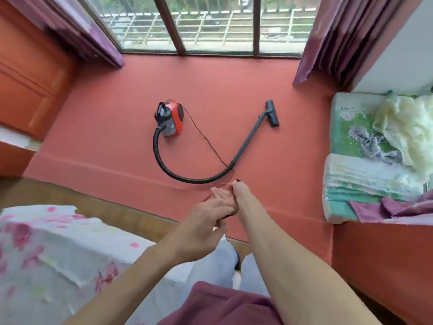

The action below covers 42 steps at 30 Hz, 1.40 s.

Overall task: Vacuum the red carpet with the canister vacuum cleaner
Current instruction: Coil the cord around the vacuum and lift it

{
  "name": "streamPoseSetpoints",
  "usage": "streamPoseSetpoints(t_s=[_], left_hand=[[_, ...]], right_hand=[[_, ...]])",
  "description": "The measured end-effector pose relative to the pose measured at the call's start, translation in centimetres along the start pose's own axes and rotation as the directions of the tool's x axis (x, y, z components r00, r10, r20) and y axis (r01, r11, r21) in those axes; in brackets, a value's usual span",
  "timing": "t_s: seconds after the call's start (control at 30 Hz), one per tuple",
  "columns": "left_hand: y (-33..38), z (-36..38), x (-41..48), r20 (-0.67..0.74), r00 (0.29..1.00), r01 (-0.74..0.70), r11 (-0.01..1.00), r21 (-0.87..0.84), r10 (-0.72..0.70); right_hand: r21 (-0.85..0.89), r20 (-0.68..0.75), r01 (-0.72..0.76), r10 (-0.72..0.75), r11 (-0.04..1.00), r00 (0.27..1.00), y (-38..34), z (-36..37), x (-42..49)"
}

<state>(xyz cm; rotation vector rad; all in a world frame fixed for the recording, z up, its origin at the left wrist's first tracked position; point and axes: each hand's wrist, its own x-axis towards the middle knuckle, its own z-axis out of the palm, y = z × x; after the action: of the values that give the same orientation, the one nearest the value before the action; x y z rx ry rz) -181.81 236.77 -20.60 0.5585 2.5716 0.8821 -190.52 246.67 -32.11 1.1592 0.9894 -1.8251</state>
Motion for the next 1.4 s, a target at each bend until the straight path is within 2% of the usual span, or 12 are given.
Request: streamPoseSetpoints(t_s=[0.07,0.2,0.33,0.4,0.5,0.57,0.7,0.8,0.9,0.97,1.1,1.4], left_hand=[[-0.2,0.0,-1.1,-0.035,0.998,0.052,0.997,-0.053,-0.053],[-1.4,-0.1,-3.0,-0.094,0.986,0.126,0.985,-0.117,-0.137],[-3.0,0.1,-5.3,-0.095,0.948,0.265,0.92,-0.289,-0.303],[-4.5,-0.6,-6.2,-0.085,0.875,0.392,0.802,-0.451,-0.476],[-7.3,-1.5,-6.8,-0.072,0.688,0.429,0.485,-0.762,-0.722],[-9.7,-1.4,-6.9,-0.108,0.575,0.448,0.422,-0.788,-0.811],[-15.2,0.1,-6.2,-0.097,0.414,0.458,0.299,-0.837,-0.905],[-18.0,1.8,-4.7,0.155,0.325,0.367,-0.026,-0.93,-0.933],[-19.6,4.0,-2.9,0.522,0.386,0.295,-0.434,-0.851,-0.761],[-20.7,5.3,-2.2,0.649,0.476,0.339,-0.557,-0.758,-0.594],[-22.1,6.6,-1.0,0.615,0.668,0.258,-0.645,-0.719,-0.419],[-24.6,7.6,3.4,0.413,0.763,-0.088,-0.713,-0.695,-0.497]], right_hand=[[-0.206,-0.065,-0.005,-0.009,0.979,0.998,1.2,0.9,0.9],[-0.371,-0.015,-0.113,0.116,0.922,0.993,4.4,2.9,1.3],[-0.023,0.02,-0.139,0.14,0.99,0.99,5.3,4.8,2.7],[0.029,-0.063,-0.105,0.107,0.994,0.992,5.4,5.7,3.9],[0.028,-0.242,0.028,-0.02,0.999,0.97,4.9,6.2,4.9],[-0.029,-0.307,0.056,-0.062,0.998,0.95,4.7,6.2,4.4],[-0.078,-0.267,0.0,-0.021,0.997,0.964,5.8,6.0,4.2],[-0.111,-0.162,-0.091,0.072,0.99,0.984,6.5,5.6,4.5],[-0.23,-0.051,-0.186,0.179,0.955,0.983,6.7,5.5,4.7],[-0.304,0.006,-0.233,0.246,0.924,0.969,6.5,5.7,4.6],[-0.485,0.064,-0.267,0.339,0.832,0.939,5.8,6.4,4.4],[-0.579,0.126,-0.219,0.351,0.785,0.928,3.8,9.3,4.9]])
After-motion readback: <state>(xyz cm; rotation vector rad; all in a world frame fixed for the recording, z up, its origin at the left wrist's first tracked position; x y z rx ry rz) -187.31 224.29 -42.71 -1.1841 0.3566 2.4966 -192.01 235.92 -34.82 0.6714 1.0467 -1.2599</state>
